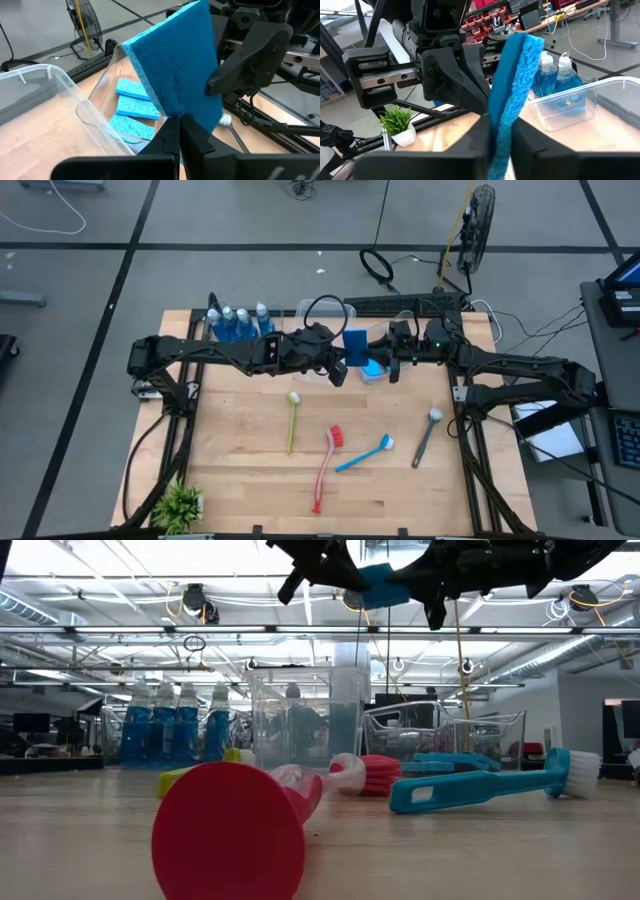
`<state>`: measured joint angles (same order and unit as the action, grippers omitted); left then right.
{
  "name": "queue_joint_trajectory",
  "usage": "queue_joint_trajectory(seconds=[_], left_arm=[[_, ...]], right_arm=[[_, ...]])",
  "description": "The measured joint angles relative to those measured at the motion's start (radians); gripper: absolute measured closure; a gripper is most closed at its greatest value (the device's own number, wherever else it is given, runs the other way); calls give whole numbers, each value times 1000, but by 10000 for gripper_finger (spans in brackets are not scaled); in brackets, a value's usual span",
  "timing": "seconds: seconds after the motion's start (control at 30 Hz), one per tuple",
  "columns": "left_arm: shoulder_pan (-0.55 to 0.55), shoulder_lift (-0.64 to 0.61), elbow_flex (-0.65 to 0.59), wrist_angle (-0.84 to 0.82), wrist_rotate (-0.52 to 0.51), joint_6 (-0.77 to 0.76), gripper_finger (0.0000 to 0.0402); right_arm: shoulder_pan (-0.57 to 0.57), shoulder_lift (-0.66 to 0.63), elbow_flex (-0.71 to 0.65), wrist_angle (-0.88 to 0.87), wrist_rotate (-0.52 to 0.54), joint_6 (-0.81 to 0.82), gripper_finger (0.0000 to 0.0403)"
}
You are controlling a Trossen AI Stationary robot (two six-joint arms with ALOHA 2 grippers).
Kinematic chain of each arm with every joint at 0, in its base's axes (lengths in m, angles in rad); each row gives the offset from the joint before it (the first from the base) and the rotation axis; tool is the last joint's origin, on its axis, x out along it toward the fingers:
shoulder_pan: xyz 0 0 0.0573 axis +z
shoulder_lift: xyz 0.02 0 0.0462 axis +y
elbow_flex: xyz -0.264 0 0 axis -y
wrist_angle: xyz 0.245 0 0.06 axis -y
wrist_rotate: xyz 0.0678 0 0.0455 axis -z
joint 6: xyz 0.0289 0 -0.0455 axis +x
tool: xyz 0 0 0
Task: Pick & Place Kitchen Sink Supplies
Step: Put the sponge into the right transparent bin
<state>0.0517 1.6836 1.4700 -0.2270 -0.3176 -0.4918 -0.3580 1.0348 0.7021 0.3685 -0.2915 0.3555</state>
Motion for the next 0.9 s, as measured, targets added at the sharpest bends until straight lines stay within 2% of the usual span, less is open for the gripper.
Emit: queue_joint_trajectory(seconds=[0.07, 0.2, 0.33, 0.6, 0.73, 0.9], left_arm=[[0, 0, 0, -4, 1, -4, 402], [0, 0, 0, -5, 2, -4, 396], [-1, 0, 0, -9, 3, 20, 372], [-6, -20, 0, -8, 0, 117, 277], [-1, -46, 0, -51, -76, 125, 223], [-1, -102, 1, -186, -157, 167, 173]], right_arm=[[0, 0, 0, -2, -1, -4, 391], [0, 0, 0, -9, 0, 1, 394], [-1, 0, 0, -19, 4, -3, 398], [-50, -25, 0, -113, 36, -5, 401], [-96, -66, 0, -190, 49, -30, 401], [-155, -135, 0, -307, 133, -92, 402]])
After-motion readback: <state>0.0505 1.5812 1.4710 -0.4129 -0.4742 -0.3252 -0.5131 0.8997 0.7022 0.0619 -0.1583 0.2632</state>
